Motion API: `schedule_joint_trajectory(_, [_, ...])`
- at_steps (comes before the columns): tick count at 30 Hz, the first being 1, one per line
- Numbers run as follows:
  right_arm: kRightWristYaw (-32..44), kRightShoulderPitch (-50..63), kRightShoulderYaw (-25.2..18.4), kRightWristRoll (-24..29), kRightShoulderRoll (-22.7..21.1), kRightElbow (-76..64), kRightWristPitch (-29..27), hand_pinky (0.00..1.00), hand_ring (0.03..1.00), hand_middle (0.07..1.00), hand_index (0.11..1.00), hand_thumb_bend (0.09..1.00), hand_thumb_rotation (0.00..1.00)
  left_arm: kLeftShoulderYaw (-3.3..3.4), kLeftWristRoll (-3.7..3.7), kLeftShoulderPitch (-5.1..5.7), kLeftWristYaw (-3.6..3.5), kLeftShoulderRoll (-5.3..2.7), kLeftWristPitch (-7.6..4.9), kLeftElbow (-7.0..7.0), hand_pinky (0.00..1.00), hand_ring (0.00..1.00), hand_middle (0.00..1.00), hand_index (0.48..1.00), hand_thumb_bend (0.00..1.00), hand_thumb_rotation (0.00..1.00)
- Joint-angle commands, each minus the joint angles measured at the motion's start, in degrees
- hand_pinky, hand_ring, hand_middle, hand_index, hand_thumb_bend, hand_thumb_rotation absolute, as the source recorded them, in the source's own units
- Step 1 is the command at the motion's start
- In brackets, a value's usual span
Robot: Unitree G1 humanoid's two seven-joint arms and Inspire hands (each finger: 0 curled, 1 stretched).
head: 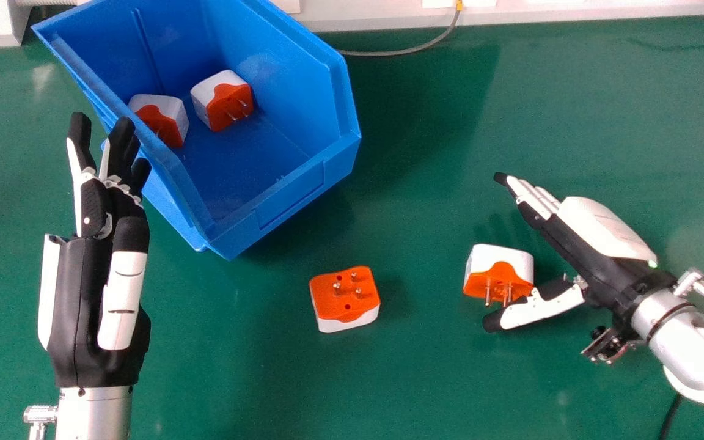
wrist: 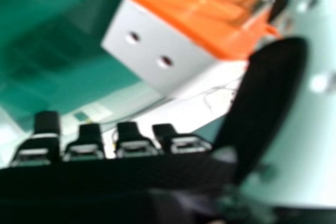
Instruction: Pick all objects and put in blue box
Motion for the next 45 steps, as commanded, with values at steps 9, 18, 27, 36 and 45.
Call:
schedule_joint_trajectory(9, [1.92,-0.27,2.10,-1.03,2.67,1.39,1.43,0.82,0.998,1.000,1.000,1.000,0.38,-0.25,-0.49,0.30,-0.50,0.15,-0.26,-1.06,1.00,1.00,0.99,0.970,0.67,0.82])
schedule_joint_trajectory(18, [2.86,-1.66,3.05,-0.66,7.07,1.57,2.35,0.82,0.998,1.000,1.000,1.000,0.37,-0.27,-0.66,0.66,-0.43,0.21,-0.31,-1.70,1.00,1.00,0.99,0.970,0.67,0.82])
schedule_joint_trajectory(27, [1.76,-0.55,5.19,-1.11,7.32,0.88,0.05,0.84,1.000,1.000,1.000,1.000,0.37,-0.29,0.30,1.08,0.55,-0.33,-0.61,-2.10,1.00,1.00,0.99,0.969,0.68,0.82])
schedule_joint_trajectory(36, [1.70,0.49,6.53,-0.93,6.00,0.50,-0.66,0.85,1.000,1.000,1.000,1.000,0.37,-0.19,-0.06,1.04,0.46,-0.13,-0.26,-2.07,1.00,1.00,0.99,0.969,0.68,0.83])
schedule_joint_trajectory(45, [1.90,1.08,6.86,-0.96,5.21,0.18,-0.31,0.84,1.000,1.000,1.000,1.000,0.37,-0.38,-0.03,1.03,0.32,-0.13,-0.08,-2.30,1.00,1.00,0.99,0.969,0.68,0.83])
